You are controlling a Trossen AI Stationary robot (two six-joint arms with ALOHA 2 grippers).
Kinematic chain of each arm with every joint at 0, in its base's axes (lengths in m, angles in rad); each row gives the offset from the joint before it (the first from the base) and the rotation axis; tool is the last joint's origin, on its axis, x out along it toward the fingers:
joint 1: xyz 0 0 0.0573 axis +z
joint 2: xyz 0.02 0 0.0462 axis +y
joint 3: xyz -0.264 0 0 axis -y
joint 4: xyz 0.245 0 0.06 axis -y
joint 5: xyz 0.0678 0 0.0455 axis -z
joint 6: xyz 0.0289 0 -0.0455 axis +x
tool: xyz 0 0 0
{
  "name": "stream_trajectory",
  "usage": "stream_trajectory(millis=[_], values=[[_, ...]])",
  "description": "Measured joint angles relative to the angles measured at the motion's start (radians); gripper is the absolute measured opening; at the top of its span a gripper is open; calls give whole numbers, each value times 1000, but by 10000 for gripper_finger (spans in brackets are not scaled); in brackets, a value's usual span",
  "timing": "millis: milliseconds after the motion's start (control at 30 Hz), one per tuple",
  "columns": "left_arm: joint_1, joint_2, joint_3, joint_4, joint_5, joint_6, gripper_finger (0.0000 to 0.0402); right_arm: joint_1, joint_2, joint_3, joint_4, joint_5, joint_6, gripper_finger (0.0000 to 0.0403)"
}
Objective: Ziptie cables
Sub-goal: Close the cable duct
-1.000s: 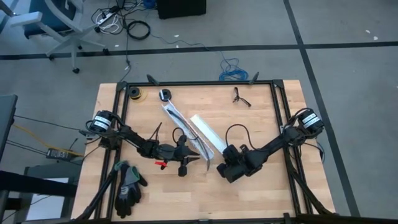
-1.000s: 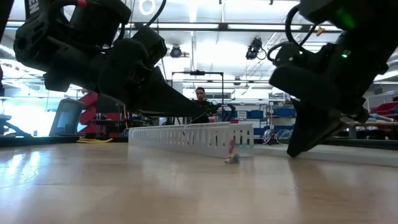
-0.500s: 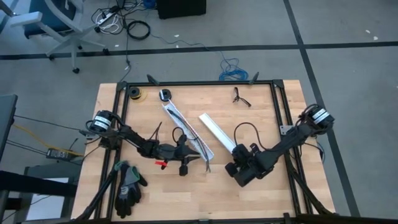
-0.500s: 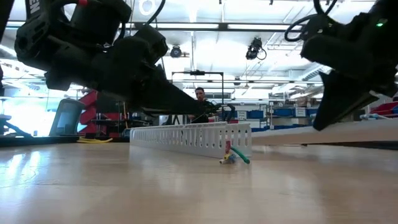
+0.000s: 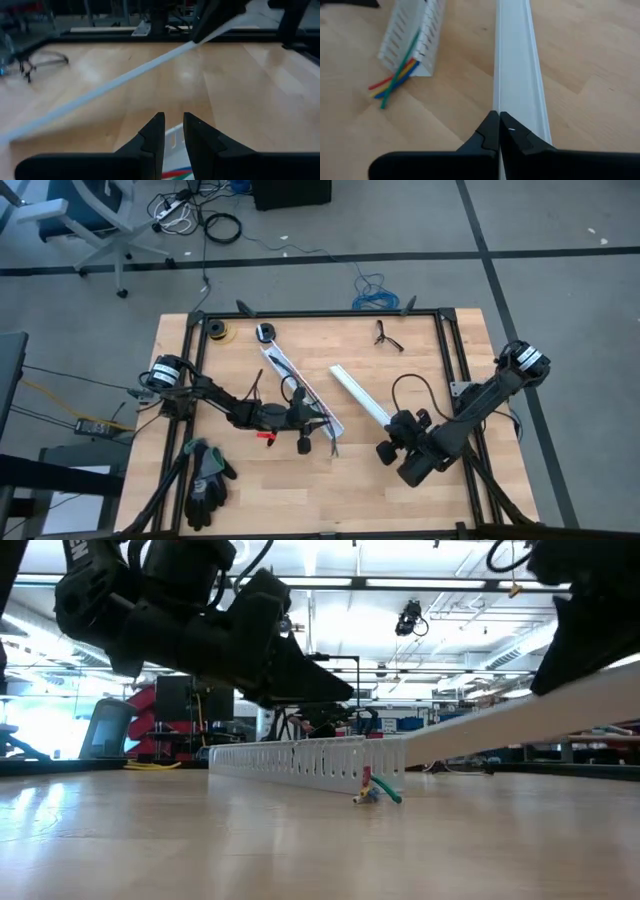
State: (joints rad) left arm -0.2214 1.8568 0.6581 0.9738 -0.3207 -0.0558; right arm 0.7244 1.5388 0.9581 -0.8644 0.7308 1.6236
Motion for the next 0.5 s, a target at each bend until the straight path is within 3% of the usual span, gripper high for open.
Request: stream_trajectory(millis=[333,500], values=[[-1,0,39,-61,-64,168,82,22,-32,1,-6,14,1,0],[-1,0,60,-154,-71,184,109,28,-32,1,-19,14,-2,0]])
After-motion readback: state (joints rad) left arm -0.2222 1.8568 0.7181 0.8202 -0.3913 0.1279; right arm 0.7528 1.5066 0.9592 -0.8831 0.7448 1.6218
